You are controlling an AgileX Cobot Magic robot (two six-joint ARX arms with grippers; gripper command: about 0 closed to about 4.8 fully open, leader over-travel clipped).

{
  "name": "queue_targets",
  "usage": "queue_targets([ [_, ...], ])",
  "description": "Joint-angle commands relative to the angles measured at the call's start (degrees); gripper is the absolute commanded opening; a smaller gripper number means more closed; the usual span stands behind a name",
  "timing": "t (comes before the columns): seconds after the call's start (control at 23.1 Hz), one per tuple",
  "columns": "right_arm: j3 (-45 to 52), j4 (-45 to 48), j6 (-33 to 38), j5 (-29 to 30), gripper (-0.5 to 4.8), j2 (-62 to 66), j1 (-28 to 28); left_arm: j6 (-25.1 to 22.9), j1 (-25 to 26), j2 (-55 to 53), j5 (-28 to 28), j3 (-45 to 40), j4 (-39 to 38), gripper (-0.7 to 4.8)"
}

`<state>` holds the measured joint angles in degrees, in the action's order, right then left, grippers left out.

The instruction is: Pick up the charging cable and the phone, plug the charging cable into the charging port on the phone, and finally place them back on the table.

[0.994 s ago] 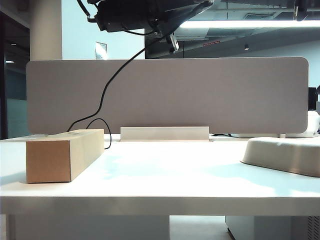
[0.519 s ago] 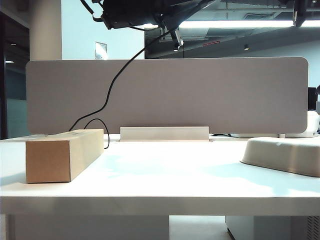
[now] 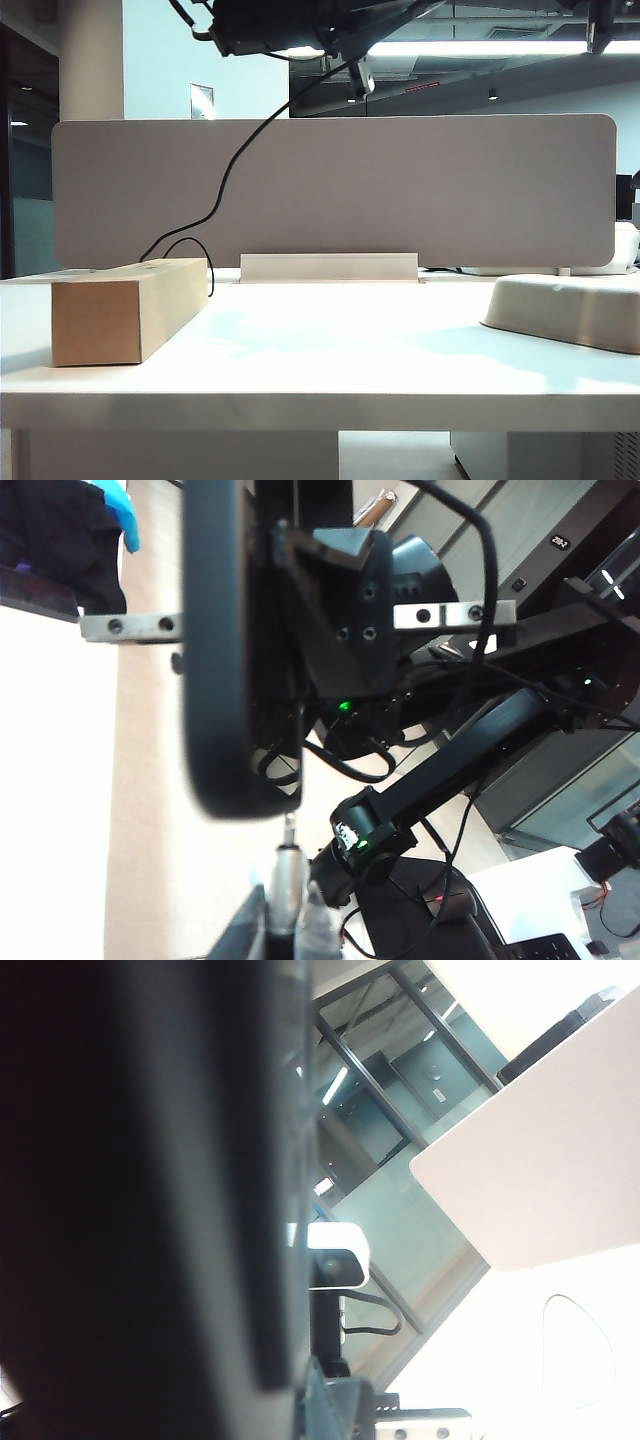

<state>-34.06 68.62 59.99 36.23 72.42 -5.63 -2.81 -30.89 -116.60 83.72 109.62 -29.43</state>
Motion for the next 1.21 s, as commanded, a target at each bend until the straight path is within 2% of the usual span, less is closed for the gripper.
queue_targets([
  [0.04,-0.44,2.38,0.0,-0.11,-0.02,-0.44,0.0,-0.2,0.26,0.37,0.07,0.22,0.28,-0.06],
  [0.61,-0.44,2.29,0.0,-0.04,-0.02,-0.44,0.0,0.5,-0.83,0.11,-0.63,0.2,3.43,-0.06],
  [0.69,-0.44,1.95,0.0,0.11,-0.02,-0.44,0.0,0.52,-1.22,0.07,-2.56,0.2,3.69,-0.06],
  [0.91,-0.44,1.2,0.0,3.06,-0.02,-0.42,0.0,3.93,-1.05,0.07,-2.51,0.2,6.4,-0.06],
  [1.21,-0.44,-5.03,-0.02,6.32,-0.02,-0.44,-0.02,4.39,-1.07,0.07,-2.56,0.22,6.78,-0.06],
])
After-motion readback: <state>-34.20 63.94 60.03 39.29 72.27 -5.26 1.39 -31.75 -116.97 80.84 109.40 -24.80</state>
